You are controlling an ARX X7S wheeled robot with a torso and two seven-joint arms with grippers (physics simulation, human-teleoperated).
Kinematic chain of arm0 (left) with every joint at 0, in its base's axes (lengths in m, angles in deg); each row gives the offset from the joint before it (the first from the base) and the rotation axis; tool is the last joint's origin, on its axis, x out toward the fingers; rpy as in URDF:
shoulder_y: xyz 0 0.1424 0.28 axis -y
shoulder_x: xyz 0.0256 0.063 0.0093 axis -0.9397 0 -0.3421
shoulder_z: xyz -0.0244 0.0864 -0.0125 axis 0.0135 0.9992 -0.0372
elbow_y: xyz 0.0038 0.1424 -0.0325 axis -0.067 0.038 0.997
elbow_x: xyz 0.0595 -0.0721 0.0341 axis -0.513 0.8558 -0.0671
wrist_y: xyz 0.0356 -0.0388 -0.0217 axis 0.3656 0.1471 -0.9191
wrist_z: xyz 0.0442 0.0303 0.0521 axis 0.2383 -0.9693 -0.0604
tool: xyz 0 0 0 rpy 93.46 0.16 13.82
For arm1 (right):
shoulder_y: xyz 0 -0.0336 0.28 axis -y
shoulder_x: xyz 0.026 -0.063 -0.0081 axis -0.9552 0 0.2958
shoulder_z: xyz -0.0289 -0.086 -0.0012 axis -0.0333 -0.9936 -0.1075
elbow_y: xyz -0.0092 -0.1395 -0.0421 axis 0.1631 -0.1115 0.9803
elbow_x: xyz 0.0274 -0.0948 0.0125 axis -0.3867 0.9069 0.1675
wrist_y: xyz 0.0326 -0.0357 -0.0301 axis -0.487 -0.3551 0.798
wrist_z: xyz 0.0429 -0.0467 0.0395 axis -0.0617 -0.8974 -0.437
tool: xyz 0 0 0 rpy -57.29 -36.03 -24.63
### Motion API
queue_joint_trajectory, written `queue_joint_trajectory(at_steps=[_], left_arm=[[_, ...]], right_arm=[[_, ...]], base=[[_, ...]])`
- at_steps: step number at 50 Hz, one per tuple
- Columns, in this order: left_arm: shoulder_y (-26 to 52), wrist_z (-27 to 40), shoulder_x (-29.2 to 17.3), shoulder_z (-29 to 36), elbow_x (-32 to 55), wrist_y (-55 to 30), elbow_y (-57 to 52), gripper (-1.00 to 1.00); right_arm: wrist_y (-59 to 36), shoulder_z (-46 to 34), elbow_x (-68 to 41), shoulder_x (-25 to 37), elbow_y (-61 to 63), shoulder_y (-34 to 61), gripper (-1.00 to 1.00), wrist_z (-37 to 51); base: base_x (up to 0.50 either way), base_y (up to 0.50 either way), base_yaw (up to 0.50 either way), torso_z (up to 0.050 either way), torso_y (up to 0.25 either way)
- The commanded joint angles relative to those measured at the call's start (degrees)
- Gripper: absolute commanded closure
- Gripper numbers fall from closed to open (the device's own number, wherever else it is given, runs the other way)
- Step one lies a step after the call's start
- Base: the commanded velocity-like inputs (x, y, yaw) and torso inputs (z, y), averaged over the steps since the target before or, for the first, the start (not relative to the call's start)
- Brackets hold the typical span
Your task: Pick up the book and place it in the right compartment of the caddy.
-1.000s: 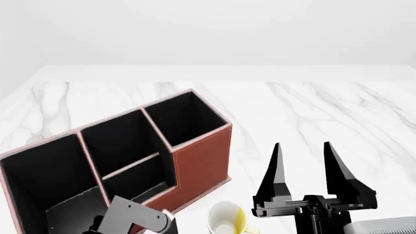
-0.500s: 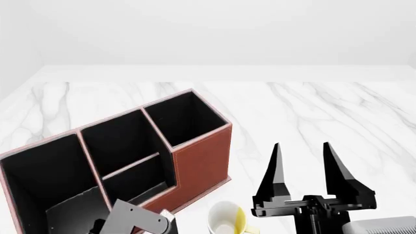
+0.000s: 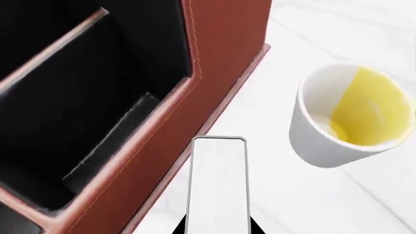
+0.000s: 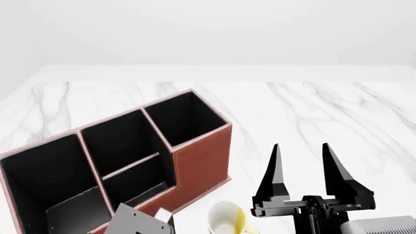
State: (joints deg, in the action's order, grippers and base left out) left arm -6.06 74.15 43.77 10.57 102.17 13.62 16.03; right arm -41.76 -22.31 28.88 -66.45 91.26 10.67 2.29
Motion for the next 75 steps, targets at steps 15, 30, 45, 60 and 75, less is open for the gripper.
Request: queue_joint_trajectory(at_steps=[15, 30, 45, 60, 75], left_arm=[[18.97, 12.47, 2.72, -20.54, 33.53, -12.39, -17.73, 1.00], [49.02, 31.72, 2.45, -23.71, 54.74, -16.32, -11.78, 1.00], [69.99, 19.67, 11.84, -24.14, 38.76, -29.87, 4.16, 1.00], [76.74, -18.71, 17.65, -15.39, -6.79, -24.20, 18.75, 1.00], [83.83, -30.97, 27.85, 1.46, -25.01, -15.40, 56.27, 1.00]], right_arm=[[-0.43, 0.45, 0.71, -0.37, 0.15, 0.00, -1.00, -0.36], [-0.05, -0.01, 0.62, -0.16, -0.59, 0.07, -1.00, -0.28], [-0.13, -0.27, 0.37, 0.07, -0.80, 0.30, -1.00, 0.01], [-0.07, -0.50, 0.16, 0.38, -0.80, 0.27, -1.00, 0.29], [0.06, -0.63, -0.33, 0.63, -1.22, 0.59, -1.00, 0.47]], base=[[0.00, 0.00, 0.00, 0.000, 0.001], [0.00, 0.00, 0.00, 0.000, 0.001], [0.00, 0.00, 0.00, 0.000, 0.001], [0.00, 0.00, 0.00, 0.000, 0.001], [0.00, 0.00, 0.00, 0.000, 0.001]])
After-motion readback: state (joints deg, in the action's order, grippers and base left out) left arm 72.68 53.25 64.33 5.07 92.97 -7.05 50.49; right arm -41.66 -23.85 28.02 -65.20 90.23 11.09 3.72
